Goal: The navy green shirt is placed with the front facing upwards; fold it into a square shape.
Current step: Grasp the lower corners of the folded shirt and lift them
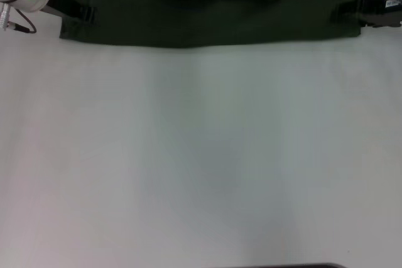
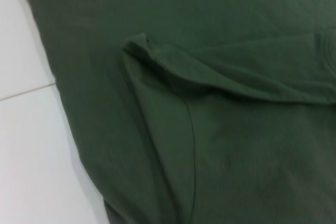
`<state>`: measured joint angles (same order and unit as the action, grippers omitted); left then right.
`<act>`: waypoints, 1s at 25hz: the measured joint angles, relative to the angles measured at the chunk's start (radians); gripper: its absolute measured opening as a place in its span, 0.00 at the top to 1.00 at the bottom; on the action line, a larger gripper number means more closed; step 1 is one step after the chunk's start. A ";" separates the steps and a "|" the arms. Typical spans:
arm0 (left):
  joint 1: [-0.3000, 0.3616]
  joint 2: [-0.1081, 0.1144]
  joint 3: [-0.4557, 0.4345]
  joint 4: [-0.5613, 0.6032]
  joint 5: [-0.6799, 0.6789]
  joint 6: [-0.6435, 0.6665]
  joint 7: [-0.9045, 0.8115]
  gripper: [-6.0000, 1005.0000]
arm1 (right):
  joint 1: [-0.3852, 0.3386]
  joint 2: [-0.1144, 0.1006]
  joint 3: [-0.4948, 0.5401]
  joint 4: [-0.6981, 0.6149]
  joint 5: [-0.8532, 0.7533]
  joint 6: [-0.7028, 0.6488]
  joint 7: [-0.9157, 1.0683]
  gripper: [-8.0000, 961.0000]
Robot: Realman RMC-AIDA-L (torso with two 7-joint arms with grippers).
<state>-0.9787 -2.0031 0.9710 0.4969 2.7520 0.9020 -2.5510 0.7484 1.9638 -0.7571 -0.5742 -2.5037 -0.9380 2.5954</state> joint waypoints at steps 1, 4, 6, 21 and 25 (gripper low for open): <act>0.000 0.000 0.000 0.000 0.000 0.000 0.000 0.94 | 0.001 0.000 -0.002 0.003 0.000 0.003 0.000 0.29; 0.000 0.000 0.000 0.000 0.000 0.000 0.000 0.94 | 0.001 0.001 -0.011 0.010 -0.001 0.014 0.000 0.34; 0.000 0.000 0.000 0.001 0.000 0.000 0.000 0.95 | -0.001 0.000 -0.014 0.014 -0.001 0.018 0.000 0.43; 0.001 0.011 0.000 0.001 0.003 0.037 0.000 0.94 | 0.000 -0.016 -0.027 0.003 -0.002 -0.025 -0.007 0.88; 0.002 0.015 0.000 0.002 0.021 0.079 -0.001 0.95 | -0.002 -0.023 -0.028 -0.027 -0.013 -0.093 -0.008 0.95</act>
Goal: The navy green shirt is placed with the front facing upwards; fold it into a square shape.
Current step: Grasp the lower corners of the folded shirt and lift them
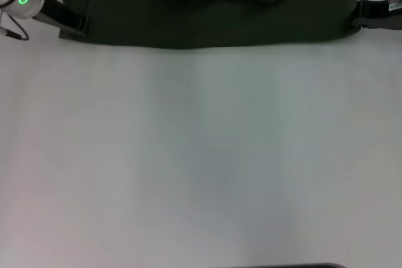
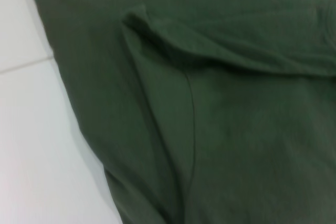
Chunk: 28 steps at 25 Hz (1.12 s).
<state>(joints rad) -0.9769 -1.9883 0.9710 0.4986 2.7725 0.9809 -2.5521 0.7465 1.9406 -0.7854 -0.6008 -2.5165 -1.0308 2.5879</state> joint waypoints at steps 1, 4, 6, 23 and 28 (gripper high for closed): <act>0.000 0.001 0.000 0.000 0.002 0.011 0.000 0.95 | -0.002 -0.001 0.000 -0.012 -0.008 -0.023 0.001 0.95; 0.007 0.004 0.000 0.012 0.006 0.053 0.001 0.95 | -0.008 -0.001 0.000 -0.051 -0.034 -0.093 0.007 0.95; 0.015 0.006 0.000 0.033 0.006 0.082 0.001 0.95 | -0.011 0.000 0.000 -0.070 -0.047 -0.131 0.007 0.95; 0.151 -0.038 -0.010 0.276 0.026 0.278 0.007 0.94 | -0.020 -0.001 0.000 -0.088 -0.085 -0.182 0.004 0.94; 0.173 -0.051 -0.053 0.306 0.020 0.208 0.013 0.94 | -0.019 -0.002 0.008 -0.088 -0.084 -0.184 0.006 0.94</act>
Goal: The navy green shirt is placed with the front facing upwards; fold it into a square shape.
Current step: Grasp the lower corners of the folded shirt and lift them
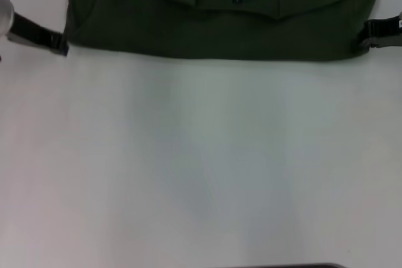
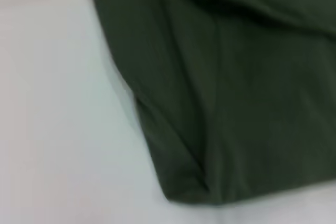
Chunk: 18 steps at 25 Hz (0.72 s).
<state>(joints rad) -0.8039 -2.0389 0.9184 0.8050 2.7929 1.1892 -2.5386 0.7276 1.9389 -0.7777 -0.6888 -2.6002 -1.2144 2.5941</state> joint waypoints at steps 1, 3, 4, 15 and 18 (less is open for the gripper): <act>0.000 -0.003 -0.009 -0.003 0.000 -0.038 0.001 0.94 | 0.001 0.000 0.000 0.000 0.000 0.000 0.001 0.94; -0.002 -0.008 -0.012 -0.017 0.002 -0.089 0.000 0.94 | 0.002 0.000 0.000 0.000 0.001 -0.005 0.001 0.94; -0.005 -0.010 -0.012 -0.032 0.004 -0.121 -0.003 0.94 | 0.003 0.000 0.000 0.000 0.002 -0.008 0.001 0.94; -0.108 0.021 -0.018 -0.271 0.005 -0.309 -0.012 0.74 | 0.012 0.000 0.000 0.000 0.005 -0.020 0.004 0.95; -0.112 0.022 -0.019 -0.268 0.002 -0.310 -0.012 0.62 | 0.012 0.001 0.000 0.000 0.005 -0.023 0.004 0.95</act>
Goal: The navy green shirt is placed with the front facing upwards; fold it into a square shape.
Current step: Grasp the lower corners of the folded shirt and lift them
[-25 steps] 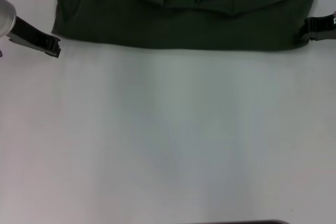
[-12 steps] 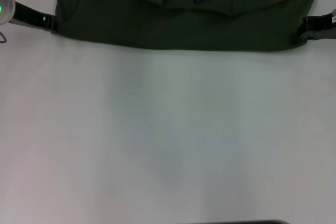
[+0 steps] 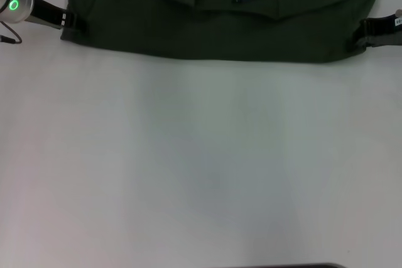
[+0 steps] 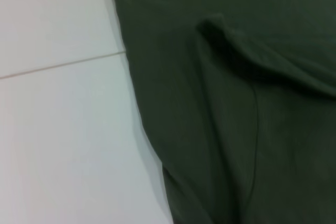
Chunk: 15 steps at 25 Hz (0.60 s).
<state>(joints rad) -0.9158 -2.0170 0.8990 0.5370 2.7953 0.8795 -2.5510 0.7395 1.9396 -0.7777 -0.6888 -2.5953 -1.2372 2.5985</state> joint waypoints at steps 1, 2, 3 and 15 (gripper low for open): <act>-0.002 0.001 0.000 0.000 0.000 0.000 0.000 0.58 | 0.000 0.000 0.000 0.000 0.000 0.000 0.000 0.95; -0.004 0.001 0.000 0.000 0.000 0.002 0.000 0.46 | 0.000 0.000 0.000 0.000 0.000 -0.001 0.000 0.95; -0.008 0.003 0.000 -0.005 0.000 0.004 0.000 0.34 | 0.000 0.000 0.000 0.000 0.000 -0.001 0.000 0.95; -0.040 0.020 -0.016 -0.062 -0.002 0.046 -0.001 0.09 | 0.005 -0.001 0.000 0.000 0.000 -0.002 0.000 0.95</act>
<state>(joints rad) -0.9556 -1.9972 0.8830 0.4753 2.7932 0.9252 -2.5524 0.7449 1.9390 -0.7777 -0.6888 -2.5955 -1.2395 2.5986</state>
